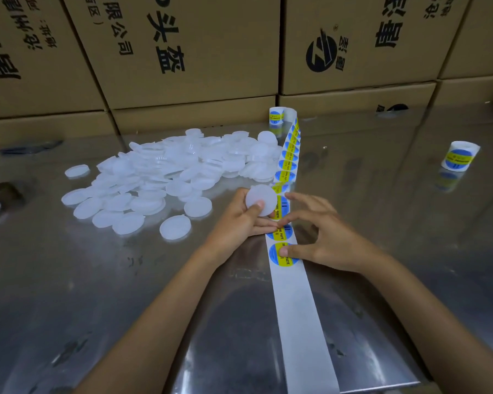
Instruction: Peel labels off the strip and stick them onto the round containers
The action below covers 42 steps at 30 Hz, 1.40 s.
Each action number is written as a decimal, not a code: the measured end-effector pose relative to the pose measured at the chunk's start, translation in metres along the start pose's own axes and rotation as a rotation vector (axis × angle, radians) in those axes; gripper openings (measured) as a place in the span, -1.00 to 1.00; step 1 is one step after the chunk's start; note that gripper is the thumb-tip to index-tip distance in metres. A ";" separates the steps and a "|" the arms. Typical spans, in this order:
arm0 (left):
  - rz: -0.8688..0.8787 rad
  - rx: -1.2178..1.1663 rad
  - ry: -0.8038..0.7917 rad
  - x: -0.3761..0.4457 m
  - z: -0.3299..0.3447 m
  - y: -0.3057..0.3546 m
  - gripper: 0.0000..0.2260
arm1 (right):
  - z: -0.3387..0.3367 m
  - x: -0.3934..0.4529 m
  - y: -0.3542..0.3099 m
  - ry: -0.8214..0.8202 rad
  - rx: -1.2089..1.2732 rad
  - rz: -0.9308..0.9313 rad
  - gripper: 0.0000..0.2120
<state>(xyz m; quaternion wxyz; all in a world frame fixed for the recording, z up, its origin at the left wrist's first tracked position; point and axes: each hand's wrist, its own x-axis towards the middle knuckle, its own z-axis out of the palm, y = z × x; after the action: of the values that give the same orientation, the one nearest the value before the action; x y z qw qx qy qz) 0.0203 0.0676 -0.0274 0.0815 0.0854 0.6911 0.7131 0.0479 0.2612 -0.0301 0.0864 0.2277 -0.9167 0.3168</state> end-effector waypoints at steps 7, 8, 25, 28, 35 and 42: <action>-0.049 -0.061 0.042 0.002 -0.002 0.001 -0.79 | 0.005 -0.002 -0.006 -0.018 0.021 0.000 -0.73; -0.060 -0.070 0.045 0.002 -0.003 0.001 -0.78 | 0.006 -0.002 -0.006 -0.019 0.041 0.009 -0.74; -0.119 -0.145 0.047 0.003 -0.006 0.001 -0.79 | 0.010 -0.001 -0.020 0.128 0.261 0.052 -0.86; -0.110 -0.132 0.047 0.002 -0.006 0.000 -0.77 | 0.002 -0.002 -0.023 0.082 0.614 0.154 -0.87; -0.080 -0.322 0.022 0.000 -0.016 0.002 -0.63 | -0.016 0.022 -0.033 0.151 0.999 0.250 -0.80; -0.068 -0.514 -0.022 0.001 -0.021 0.004 -0.66 | 0.010 0.062 -0.049 0.241 0.797 0.380 -0.79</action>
<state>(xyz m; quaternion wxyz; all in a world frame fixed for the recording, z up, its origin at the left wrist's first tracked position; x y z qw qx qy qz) 0.0147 0.0477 -0.0240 0.1319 0.0465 0.4887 0.8612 0.0161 0.1985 0.0077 0.0386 0.0326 -0.7321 0.6793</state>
